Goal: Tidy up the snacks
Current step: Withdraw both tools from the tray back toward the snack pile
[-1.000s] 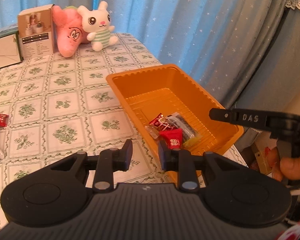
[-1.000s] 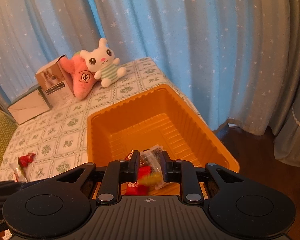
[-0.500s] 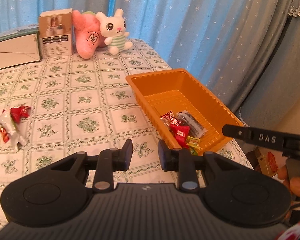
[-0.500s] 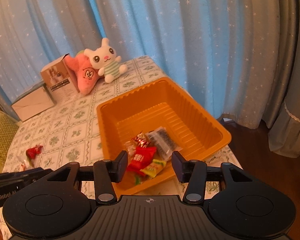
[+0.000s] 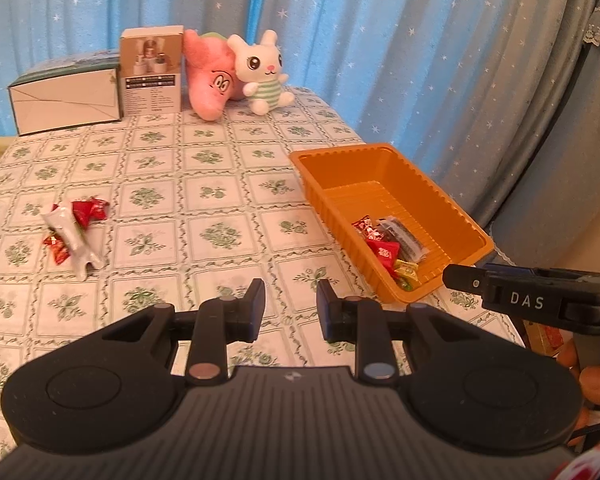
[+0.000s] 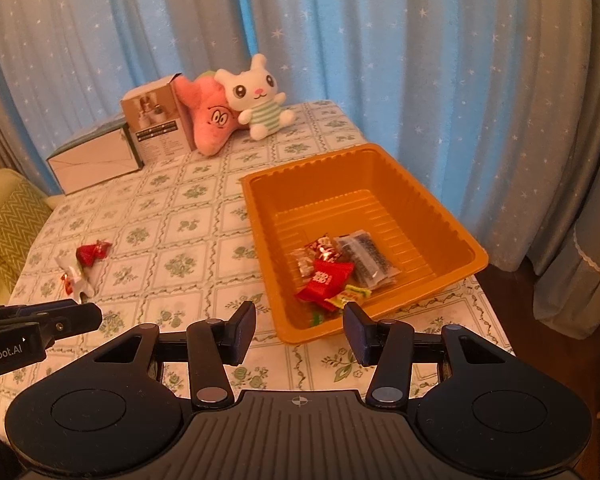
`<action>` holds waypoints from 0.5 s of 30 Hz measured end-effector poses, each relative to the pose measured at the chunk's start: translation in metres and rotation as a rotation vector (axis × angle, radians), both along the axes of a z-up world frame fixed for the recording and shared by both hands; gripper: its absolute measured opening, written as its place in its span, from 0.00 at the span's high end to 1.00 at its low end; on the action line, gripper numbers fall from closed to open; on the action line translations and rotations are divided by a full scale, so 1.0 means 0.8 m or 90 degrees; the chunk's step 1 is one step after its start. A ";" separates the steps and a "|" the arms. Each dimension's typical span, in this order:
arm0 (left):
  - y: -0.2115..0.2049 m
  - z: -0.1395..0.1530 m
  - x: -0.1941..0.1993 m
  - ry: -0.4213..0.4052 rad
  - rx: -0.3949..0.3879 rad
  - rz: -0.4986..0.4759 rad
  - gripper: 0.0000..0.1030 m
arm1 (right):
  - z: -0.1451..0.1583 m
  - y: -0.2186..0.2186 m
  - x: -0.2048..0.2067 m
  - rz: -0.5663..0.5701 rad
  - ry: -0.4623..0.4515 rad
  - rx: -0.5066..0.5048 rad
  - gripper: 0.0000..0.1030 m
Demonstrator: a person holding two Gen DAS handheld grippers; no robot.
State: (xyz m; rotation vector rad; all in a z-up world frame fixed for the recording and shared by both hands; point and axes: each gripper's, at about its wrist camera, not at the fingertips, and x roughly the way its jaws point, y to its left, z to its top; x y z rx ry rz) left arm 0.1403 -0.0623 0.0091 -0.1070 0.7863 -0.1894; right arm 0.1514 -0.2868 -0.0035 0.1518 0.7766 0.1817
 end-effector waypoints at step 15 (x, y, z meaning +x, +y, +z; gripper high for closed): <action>0.033 0.009 -0.017 -0.008 0.006 0.033 0.76 | 0.004 0.046 -0.005 0.050 -0.002 -0.010 0.53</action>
